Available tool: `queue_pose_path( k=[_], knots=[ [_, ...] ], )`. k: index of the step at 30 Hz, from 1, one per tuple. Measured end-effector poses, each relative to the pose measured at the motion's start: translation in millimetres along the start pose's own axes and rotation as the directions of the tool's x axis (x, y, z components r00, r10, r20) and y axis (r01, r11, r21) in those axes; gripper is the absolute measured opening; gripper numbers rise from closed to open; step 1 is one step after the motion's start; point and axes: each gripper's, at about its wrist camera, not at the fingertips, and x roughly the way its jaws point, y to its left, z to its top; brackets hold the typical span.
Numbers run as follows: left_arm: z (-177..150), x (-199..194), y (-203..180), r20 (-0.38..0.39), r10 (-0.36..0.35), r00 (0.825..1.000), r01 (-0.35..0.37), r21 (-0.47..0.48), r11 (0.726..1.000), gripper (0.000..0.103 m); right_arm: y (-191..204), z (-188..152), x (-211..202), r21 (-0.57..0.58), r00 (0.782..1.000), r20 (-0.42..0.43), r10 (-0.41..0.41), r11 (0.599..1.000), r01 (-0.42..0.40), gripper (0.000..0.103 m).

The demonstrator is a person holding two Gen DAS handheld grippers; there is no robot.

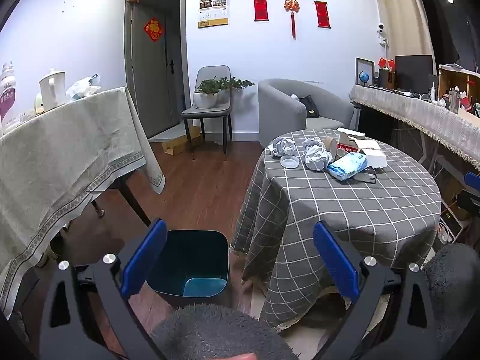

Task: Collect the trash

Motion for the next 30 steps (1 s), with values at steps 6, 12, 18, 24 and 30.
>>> queue_pose_path(
  k=[6,12,18,24,30],
  knots=[
    [0.2,-0.3,-1.6,0.002,0.0,1.0,0.0,0.008,1.0,0.1,-0.5,0.1,-0.1,-0.008,1.0,0.0,-0.002,1.0,0.002,0.1],
    [0.0,-0.2,0.7,0.0,0.0,1.0,0.0,0.001,1.0,0.1,-1.3,0.1,0.5,0.0,1.0,-0.003,0.001,1.0,-0.001,0.1],
    [-0.9,-3.7,1.1,0.002,0.002,1.0,-0.002,0.007,1.0,0.1,-1.1,0.5,0.3,0.001,1.0,-0.005,0.001,1.0,-0.001,0.1],
    [-1.5,-1.8,-0.1,0.001,0.003,1.0,-0.003,0.008,1.0,0.1,-0.4,0.1,0.8,0.002,1.0,-0.006,0.002,1.0,-0.002,0.1],
    [-1.5,-1.9,-0.1,0.001,0.003,1.0,-0.003,0.009,1.0,0.1,-0.6,0.0,1.2,0.005,1.0,-0.006,0.003,1.0,-0.003,0.1]
  ],
)
